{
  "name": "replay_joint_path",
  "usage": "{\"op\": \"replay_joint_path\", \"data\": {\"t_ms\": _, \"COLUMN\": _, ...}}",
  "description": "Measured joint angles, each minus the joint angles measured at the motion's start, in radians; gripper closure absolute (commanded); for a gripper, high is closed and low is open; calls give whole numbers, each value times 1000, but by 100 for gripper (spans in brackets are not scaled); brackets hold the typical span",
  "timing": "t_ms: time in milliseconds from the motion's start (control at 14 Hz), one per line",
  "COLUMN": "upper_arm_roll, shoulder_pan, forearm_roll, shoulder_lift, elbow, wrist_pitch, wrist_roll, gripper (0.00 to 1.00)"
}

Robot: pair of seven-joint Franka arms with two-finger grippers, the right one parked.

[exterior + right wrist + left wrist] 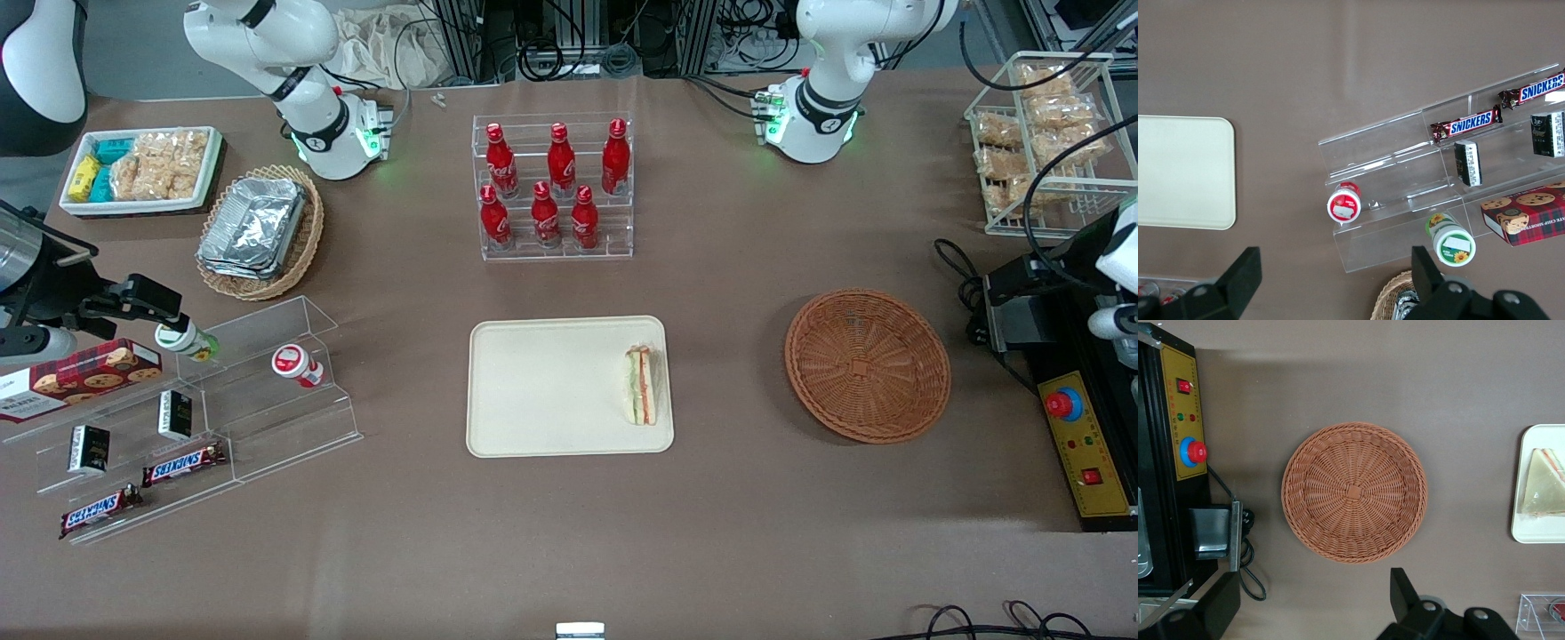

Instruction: Place sandwich from basket to tray

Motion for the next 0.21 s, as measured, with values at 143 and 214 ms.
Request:
{"op": "replay_joint_path", "data": {"t_ms": 143, "upper_arm_roll": 0, "shoulder_pan": 0, "forearm_roll": -3, "shoulder_lift": 12, "elbow": 8, "wrist_pitch": 0, "wrist_roll": -27, "gripper": 0}}
{"op": "replay_joint_path", "data": {"t_ms": 214, "upper_arm_roll": 0, "shoulder_pan": 0, "forearm_roll": -4, "shoulder_lift": 13, "elbow": 9, "wrist_pitch": 0, "wrist_roll": -44, "gripper": 0}}
